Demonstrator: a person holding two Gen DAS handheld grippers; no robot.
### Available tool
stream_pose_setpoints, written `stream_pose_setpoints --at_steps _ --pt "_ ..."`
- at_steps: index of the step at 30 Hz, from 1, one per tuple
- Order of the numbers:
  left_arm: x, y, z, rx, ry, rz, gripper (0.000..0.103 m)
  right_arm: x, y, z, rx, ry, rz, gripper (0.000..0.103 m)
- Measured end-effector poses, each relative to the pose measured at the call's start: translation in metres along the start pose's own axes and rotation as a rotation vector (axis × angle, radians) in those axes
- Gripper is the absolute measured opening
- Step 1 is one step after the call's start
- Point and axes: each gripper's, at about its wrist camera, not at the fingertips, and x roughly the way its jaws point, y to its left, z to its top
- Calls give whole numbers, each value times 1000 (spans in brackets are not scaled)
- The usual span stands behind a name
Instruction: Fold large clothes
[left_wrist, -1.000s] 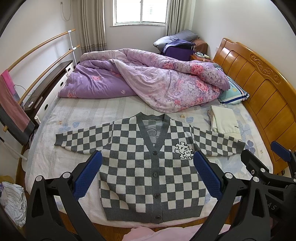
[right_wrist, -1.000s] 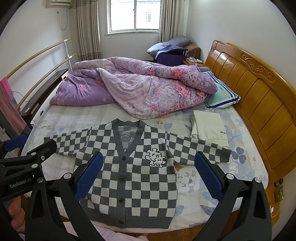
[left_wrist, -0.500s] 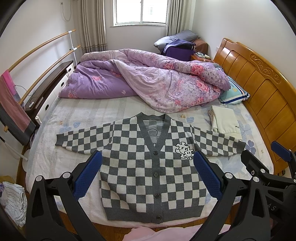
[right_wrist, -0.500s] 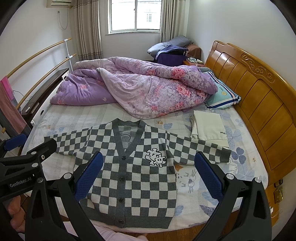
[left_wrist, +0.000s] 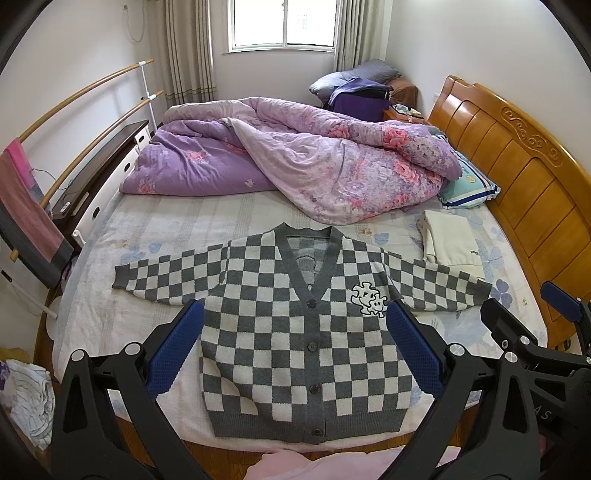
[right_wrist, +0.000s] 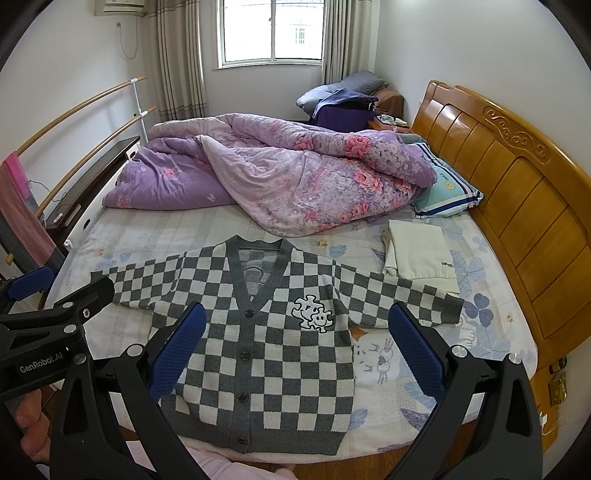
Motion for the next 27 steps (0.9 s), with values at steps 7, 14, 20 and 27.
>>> stream_pose_setpoints --at_steps 7,14,20,27 --pt "-1 3 -1 -19 8 20 98 3 9 1 -13 3 27 95" --pt "-13 0 -6 -46 7 69 98 1 7 -5 -42 17 92 95" --pt "-20 2 -20 -114 31 146 98 5 11 -8 -77 54 186 95" --pt "-35 26 -40 -212 58 232 98 11 35 -12 -163 103 305 95"
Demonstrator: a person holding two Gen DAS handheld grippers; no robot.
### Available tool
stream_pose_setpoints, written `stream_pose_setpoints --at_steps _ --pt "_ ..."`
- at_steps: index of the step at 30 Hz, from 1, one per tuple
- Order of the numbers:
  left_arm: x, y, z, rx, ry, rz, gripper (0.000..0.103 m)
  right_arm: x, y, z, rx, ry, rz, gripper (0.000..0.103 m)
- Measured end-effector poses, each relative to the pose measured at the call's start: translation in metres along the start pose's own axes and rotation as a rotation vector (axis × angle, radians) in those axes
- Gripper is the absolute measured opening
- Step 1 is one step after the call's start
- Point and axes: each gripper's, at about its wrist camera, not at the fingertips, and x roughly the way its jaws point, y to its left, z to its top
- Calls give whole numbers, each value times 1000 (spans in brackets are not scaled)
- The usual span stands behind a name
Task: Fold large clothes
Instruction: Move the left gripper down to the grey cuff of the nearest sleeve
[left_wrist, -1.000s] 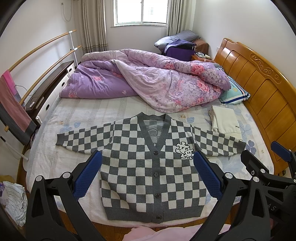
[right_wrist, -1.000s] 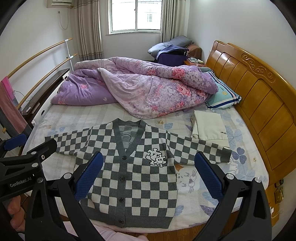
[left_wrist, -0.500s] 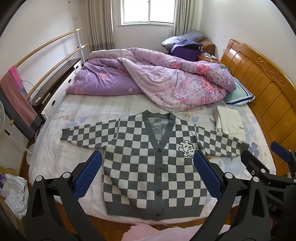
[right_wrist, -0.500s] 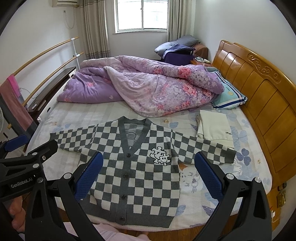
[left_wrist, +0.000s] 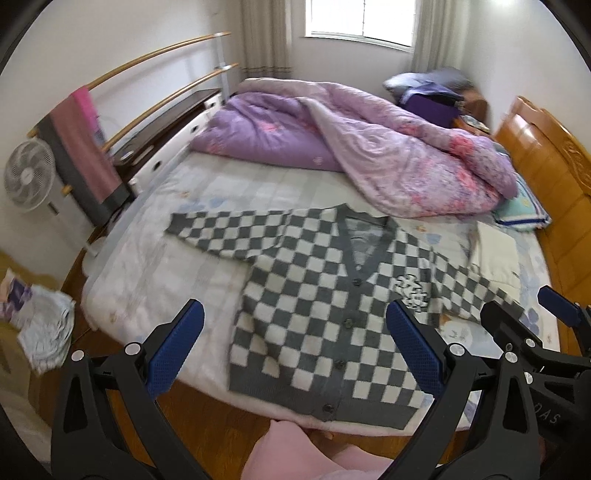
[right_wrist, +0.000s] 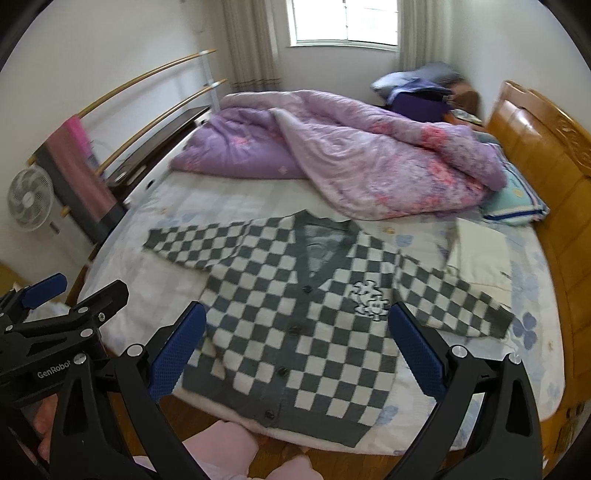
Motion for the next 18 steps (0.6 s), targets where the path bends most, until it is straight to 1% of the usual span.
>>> stream_pose_setpoints --at_steps 1,4,9,14,18 --pt "0 6 -1 -16 5 13 98 3 6 1 -13 9 16 95" --pt "2 27 -4 -72 25 13 98 11 23 7 -42 31 51 95" --pt "14 71 -2 -163 43 -6 98 26 52 18 -86 45 69 95" --pt "41 109 11 -175 61 2 98 61 96 33 -108 82 70 95" --pt "75 150 26 -165 86 -9 98 99 136 49 -101 115 35 95"
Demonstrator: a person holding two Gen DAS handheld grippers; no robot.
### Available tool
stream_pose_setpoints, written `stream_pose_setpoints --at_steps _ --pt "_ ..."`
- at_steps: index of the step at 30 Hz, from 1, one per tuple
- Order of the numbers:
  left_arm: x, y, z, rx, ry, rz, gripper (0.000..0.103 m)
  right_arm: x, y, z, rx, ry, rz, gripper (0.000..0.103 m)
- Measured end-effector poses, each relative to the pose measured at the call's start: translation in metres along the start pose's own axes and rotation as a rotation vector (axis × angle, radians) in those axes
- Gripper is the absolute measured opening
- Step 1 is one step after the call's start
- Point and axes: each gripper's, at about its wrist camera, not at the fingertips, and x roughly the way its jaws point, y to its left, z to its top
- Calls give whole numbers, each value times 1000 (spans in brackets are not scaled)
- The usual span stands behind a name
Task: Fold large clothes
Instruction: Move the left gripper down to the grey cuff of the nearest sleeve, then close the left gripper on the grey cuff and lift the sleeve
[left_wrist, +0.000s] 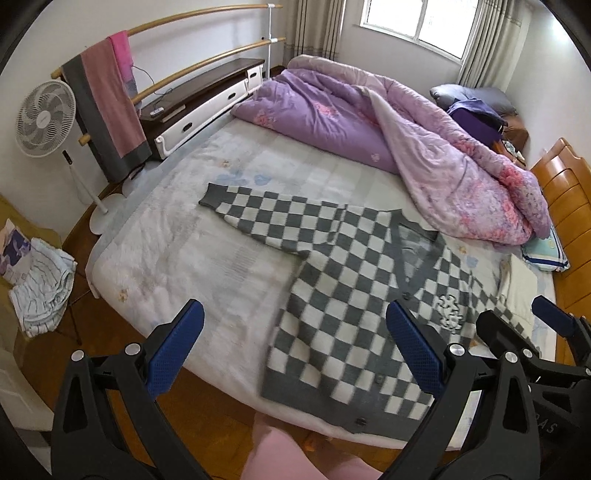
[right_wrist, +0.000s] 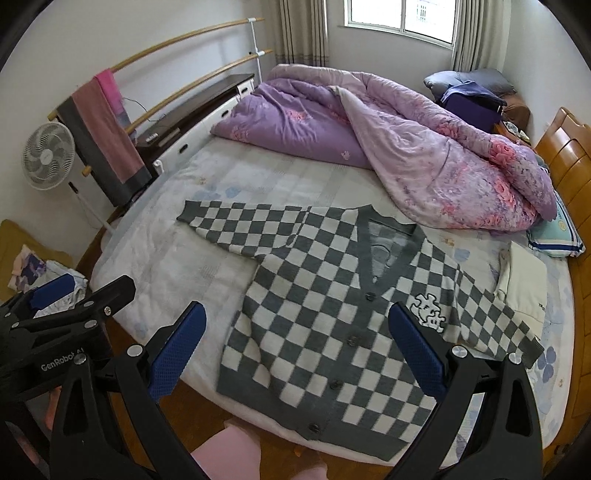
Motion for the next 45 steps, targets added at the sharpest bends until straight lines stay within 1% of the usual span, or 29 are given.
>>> stream_pose_setpoints --at_steps 3,8,10,11,12,14,15,17,21,24,28,32,35,36,37,38,40,41,44,45 --pt "28 31 23 17 23 -32 98 26 22 16 21 28 -21 95" --pt "83 76 58 53 59 -63 98 80 58 44 55 80 -55 94" --pt "111 92 72 67 91 -72 98 101 66 54 69 96 -65 90" --pt "120 98 76 71 98 -78 98 112 70 59 76 105 -70 85" --pt "135 105 81 81 107 -82 98 122 72 63 85 115 -72 83" --pt "158 115 88 89 112 -65 98 150 74 72 109 146 -74 82" --pt "176 121 93 90 121 -56 98 160 75 75 116 153 -80 80" --pt "203 130 99 82 149 -63 98 188 71 83 130 165 -93 76" --pt "265 150 112 12 204 -40 98 236 62 94 149 193 -106 75" --pt "315 166 122 -44 227 -48 98 276 51 102 160 217 -132 75" --pt "386 189 138 -115 225 -43 98 321 33 104 178 247 -143 75" --pt "445 209 153 -201 189 -58 98 354 23 99 176 286 -165 75" --pt "488 221 158 -243 200 -45 97 373 16 91 184 314 -171 75" --pt "499 224 159 -249 206 -43 93 380 14 87 184 323 -174 75" --pt "517 227 159 -255 217 -34 78 385 13 86 184 331 -174 75" --pt "530 228 160 -257 232 -32 70 389 11 84 185 337 -174 75" --pt "551 230 160 -261 259 -25 67 398 6 80 193 345 -174 75" --pt "559 232 160 -263 261 -20 65 402 3 79 199 349 -171 75" --pt "570 232 163 -238 216 1 56 414 -4 77 217 360 -158 75" --pt "573 231 165 -229 211 4 51 417 -6 77 223 360 -153 75"
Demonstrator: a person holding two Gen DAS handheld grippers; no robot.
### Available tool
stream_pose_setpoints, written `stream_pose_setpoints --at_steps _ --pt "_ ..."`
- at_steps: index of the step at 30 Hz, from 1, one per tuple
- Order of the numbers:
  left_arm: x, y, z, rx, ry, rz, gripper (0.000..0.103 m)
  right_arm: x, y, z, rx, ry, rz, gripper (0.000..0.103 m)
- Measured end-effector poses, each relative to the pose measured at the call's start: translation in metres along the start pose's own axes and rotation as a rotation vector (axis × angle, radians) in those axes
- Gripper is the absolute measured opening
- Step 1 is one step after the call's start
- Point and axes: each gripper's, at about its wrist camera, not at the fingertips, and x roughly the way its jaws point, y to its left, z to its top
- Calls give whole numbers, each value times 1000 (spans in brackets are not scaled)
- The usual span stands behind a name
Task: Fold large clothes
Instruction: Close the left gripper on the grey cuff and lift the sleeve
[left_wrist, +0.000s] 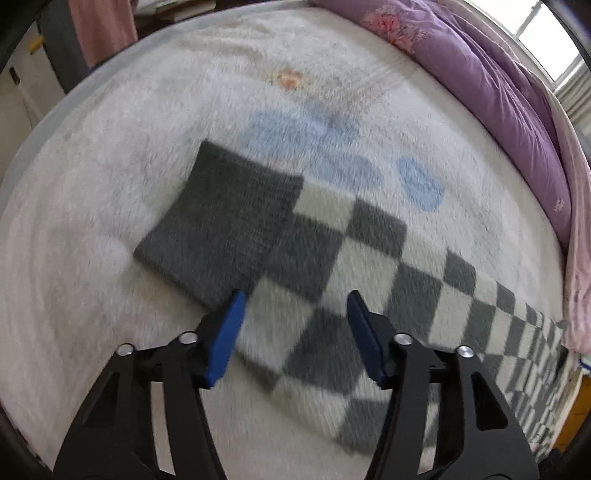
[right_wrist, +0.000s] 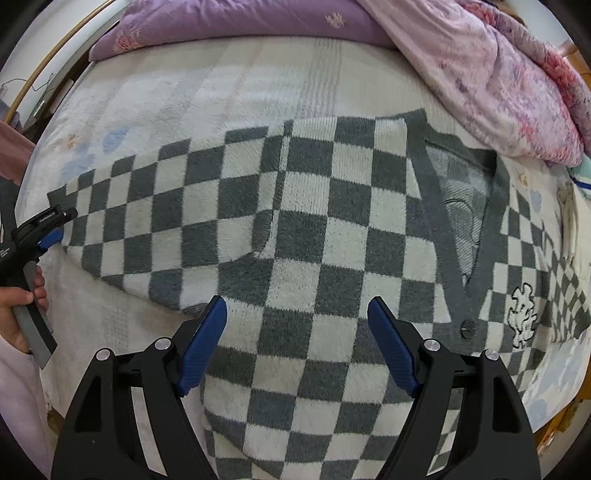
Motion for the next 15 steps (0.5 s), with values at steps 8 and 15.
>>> stream_pose_setpoints --at_steps 8,15 --pt "-2 -1 21 112 -98 60 0 16 -7 15 21 -30 78 75" --pt "-46 1 29 156 -159 89 0 30 -14 25 57 5 113 53"
